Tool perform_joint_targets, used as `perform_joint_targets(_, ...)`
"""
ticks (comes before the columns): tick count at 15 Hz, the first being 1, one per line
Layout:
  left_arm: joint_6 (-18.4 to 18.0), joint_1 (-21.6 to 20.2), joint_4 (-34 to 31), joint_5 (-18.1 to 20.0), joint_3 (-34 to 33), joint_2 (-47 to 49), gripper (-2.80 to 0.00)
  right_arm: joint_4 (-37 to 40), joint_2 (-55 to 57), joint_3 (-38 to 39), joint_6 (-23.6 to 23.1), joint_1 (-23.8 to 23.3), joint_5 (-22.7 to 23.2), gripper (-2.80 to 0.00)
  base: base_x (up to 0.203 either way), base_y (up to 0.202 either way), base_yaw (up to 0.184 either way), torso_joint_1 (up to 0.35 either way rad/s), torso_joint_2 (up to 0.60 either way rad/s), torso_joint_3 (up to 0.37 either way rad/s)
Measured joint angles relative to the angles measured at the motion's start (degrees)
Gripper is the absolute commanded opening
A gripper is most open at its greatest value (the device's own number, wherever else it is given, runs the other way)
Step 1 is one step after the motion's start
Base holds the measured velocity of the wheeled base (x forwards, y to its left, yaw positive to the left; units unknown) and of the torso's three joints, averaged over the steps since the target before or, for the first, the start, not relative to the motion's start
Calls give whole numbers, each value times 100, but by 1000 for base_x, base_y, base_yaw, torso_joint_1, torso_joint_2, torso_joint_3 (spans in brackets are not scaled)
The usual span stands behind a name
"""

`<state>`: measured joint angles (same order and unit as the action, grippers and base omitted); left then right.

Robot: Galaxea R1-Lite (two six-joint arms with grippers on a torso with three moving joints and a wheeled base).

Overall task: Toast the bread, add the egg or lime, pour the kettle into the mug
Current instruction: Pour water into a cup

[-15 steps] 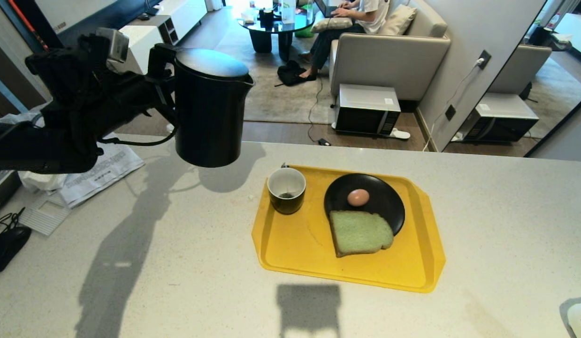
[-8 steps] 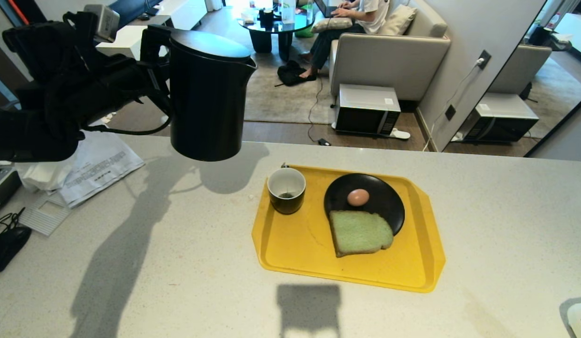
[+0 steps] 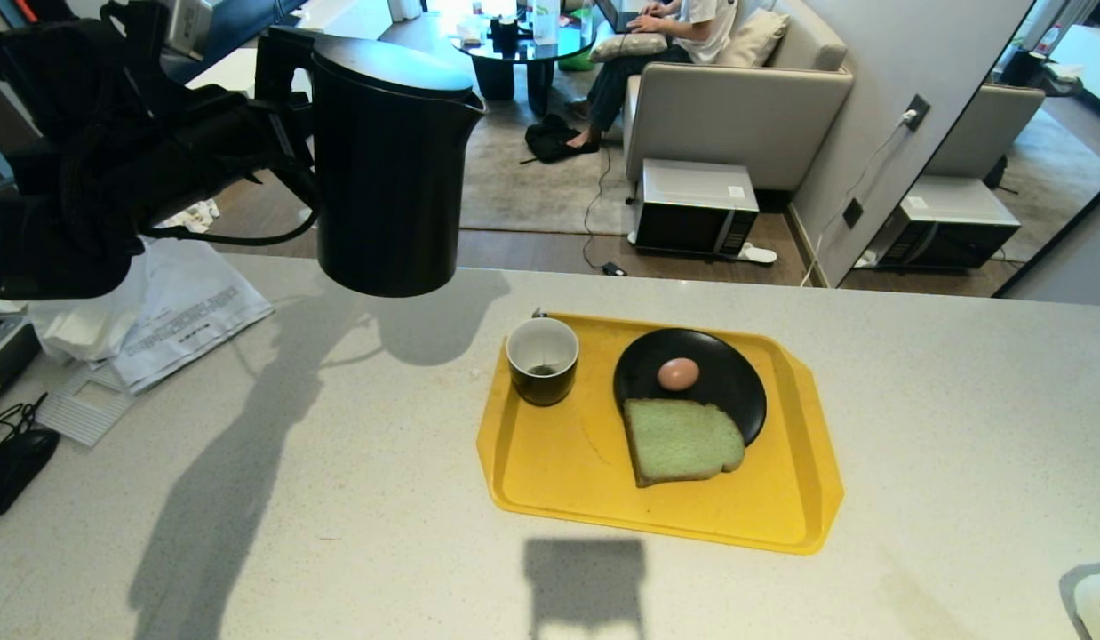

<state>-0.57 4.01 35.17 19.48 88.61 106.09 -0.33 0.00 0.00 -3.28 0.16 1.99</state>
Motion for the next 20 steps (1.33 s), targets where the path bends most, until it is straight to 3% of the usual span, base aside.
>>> perform_joint_targets(8,-73,150,-257,3,17,-17,-280,0,0,0,-2,0,-1,-280,0,0,0,0,0,0)
perform_joint_targets(13,-429,233,-719,142,17,-21,-280,2,0,0,-1,0,0,-280,0,0,0,0,0,0)
perform_joint_targets(20,-1498,213,-1415,166,519,158,-280,2,0,0,-2,0,-2,-280,0,0,0,0,0,0)
